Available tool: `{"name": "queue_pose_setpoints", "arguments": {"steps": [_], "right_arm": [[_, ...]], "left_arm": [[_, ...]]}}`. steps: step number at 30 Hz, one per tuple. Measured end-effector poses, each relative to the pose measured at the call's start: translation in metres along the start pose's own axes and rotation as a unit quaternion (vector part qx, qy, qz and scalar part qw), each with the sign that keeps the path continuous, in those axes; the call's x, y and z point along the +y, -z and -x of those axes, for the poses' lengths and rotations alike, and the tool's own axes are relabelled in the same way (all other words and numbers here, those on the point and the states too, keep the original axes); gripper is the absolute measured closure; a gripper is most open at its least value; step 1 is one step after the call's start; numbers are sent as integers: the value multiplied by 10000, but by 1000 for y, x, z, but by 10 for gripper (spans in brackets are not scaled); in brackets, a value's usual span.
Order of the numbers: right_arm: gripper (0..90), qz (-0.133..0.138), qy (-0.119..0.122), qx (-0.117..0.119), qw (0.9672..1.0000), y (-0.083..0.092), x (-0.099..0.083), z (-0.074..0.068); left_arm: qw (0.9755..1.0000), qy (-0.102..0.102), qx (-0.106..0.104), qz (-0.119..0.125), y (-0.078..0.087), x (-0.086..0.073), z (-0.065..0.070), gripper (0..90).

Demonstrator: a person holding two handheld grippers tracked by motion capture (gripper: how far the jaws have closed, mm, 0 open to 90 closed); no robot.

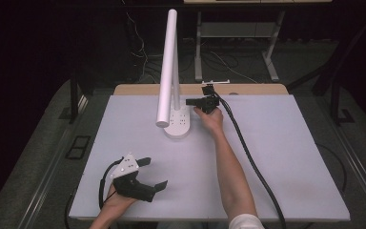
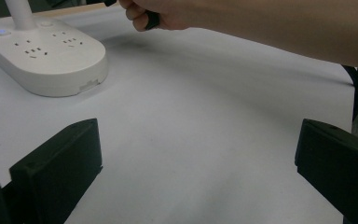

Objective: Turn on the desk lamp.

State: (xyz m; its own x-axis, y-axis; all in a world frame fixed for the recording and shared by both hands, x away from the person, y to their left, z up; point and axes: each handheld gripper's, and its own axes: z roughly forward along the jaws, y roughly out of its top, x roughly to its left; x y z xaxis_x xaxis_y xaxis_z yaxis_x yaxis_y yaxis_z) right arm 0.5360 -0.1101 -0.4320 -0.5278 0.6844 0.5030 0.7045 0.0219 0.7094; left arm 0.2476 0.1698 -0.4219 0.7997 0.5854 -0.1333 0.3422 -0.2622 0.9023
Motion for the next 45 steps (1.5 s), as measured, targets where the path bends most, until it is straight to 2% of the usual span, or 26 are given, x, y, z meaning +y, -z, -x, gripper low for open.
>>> {"name": "queue_pose_setpoints", "arguments": {"steps": [5, 17, 27, 30, 35, 37, 39, 45], "right_arm": [[891, -53, -74, 13, 10000, -5, -3, 1], [892, -98, -137, 69, 9998, -16, -9, 2], [894, -168, -28, -86, 9998, -17, -8, -1], [895, -201, 97, -165, 9996, -17, -8, -3], [895, -177, 126, -68, 9997, -22, -10, -7], [894, -210, 194, -78, 9996, -24, -9, -10], [894, -223, 162, -103, 9996, -25, -9, -12], [893, -23, 146, 37, 9999, -12, -1, -14]], "left_arm": [[10000, 2, 1, -2, 0, 0, 0, 0], [10000, -1, -16, -13, 0, 0, 0, 0], [10000, -7, -13, -8, 0, 0, 0, 0], [10000, -3, -2, -15, -1, 0, 0, 0], [10000, -5, 0, -15, -1, 0, 0, 0], [10000, -8, -6, -23, -1, 0, 0, 0], [10000, -8, -13, -24, -1, 0, 0, 0], [10000, 4, -26, -16, 0, 0, 0, 0]]}}
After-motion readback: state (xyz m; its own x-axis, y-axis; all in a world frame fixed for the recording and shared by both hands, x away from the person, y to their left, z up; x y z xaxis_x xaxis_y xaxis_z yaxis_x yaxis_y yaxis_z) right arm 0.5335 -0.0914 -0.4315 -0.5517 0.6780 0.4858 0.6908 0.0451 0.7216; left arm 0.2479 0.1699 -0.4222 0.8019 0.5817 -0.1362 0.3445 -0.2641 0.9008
